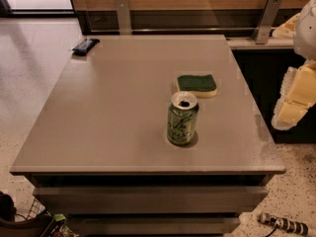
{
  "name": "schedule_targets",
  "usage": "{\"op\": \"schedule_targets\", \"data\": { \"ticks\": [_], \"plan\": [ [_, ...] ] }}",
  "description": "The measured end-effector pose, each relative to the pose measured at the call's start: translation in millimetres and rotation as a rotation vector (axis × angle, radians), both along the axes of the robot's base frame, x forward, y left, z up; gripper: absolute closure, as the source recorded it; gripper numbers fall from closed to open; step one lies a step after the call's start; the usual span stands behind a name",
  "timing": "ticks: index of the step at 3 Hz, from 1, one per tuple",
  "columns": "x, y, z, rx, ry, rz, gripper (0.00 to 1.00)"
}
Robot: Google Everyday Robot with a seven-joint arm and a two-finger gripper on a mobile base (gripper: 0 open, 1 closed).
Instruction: Move green can near rxbar blueberry
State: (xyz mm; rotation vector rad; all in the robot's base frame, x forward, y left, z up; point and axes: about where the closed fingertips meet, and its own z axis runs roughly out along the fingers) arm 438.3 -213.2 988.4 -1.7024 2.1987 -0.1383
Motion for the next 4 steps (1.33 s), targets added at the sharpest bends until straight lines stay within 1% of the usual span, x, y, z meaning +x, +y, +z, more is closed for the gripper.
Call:
{"op": "schedule_targets", "data": {
  "ticks": [1, 2, 3, 4],
  "plan": [
    [-0.3, 0.8, -1.0, 0.007, 0.0, 0.003, 0.0],
    [-2.6, 4.9, -22.0, 0.103, 0.007, 0.039, 0.0],
    [3.2, -1.1, -39.7, 0.258, -0.034, 0.066, 0.0],
    [22.7, 13.4, -63.4, 0.532, -0.095, 0.103, 0.0]
  ]
}}
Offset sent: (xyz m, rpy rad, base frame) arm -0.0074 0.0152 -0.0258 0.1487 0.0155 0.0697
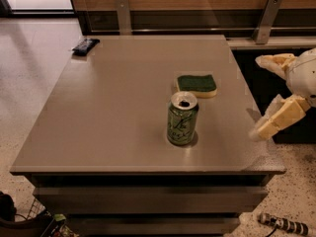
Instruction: Move green can near rxbar blueberry
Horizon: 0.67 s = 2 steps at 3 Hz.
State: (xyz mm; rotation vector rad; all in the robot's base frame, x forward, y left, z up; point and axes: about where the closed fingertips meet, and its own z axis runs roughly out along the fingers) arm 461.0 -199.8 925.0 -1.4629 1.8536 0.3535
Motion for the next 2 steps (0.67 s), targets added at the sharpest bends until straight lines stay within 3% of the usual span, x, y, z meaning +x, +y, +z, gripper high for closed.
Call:
{"op": "schedule_targets", "data": {
  "ticks": [1, 2],
  "plan": [
    [9.6, 23.0, 1.6, 0.223, -0.023, 0.017, 0.0],
    [8.9, 54.7, 4.7, 0.474, -0.006, 0.009, 0.0]
  ]
}}
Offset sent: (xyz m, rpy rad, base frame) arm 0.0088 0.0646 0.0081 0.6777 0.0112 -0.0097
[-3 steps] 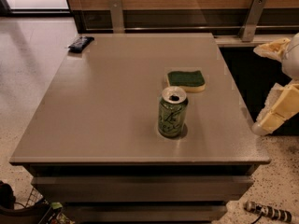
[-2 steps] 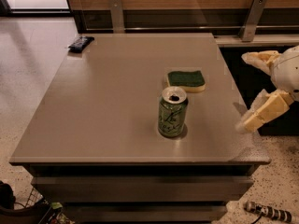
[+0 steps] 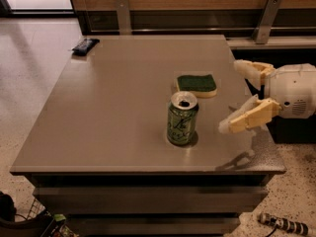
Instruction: Move green can near rxbar blueberry
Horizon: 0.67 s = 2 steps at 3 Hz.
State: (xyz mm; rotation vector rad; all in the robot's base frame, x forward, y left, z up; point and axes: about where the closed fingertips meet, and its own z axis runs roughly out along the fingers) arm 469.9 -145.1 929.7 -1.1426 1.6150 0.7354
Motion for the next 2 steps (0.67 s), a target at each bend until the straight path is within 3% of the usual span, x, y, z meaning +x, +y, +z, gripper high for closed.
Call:
{"op": "schedule_targets", "data": {
  "ticks": [2],
  "plan": [
    [0.0, 38.3, -19.6, 0.162, 0.009, 0.023, 0.0]
  ]
}}
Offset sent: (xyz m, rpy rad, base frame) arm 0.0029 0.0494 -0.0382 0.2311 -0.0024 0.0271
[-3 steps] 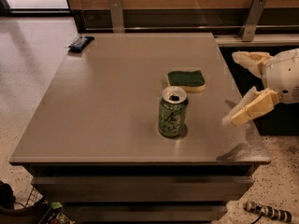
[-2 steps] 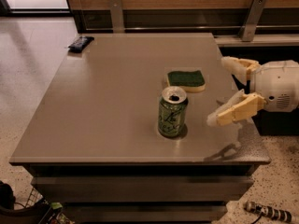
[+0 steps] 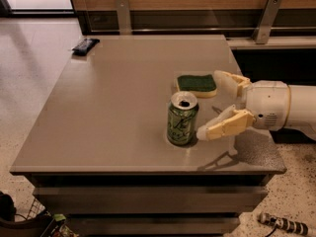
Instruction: Move green can near rxbar blueberry
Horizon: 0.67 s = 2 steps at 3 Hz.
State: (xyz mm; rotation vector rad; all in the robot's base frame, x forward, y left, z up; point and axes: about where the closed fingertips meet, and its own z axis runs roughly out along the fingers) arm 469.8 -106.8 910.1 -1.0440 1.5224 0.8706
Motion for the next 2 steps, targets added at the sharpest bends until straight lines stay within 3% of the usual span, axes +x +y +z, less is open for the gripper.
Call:
{"op": "schedule_targets", "data": {
  "ticks": [1, 2],
  "plan": [
    [0.0, 0.0, 0.0, 0.0, 0.0, 0.0, 0.0],
    [-0.6, 12.9, -12.7, 0.059, -0.026, 0.029, 0.0]
  ]
}}
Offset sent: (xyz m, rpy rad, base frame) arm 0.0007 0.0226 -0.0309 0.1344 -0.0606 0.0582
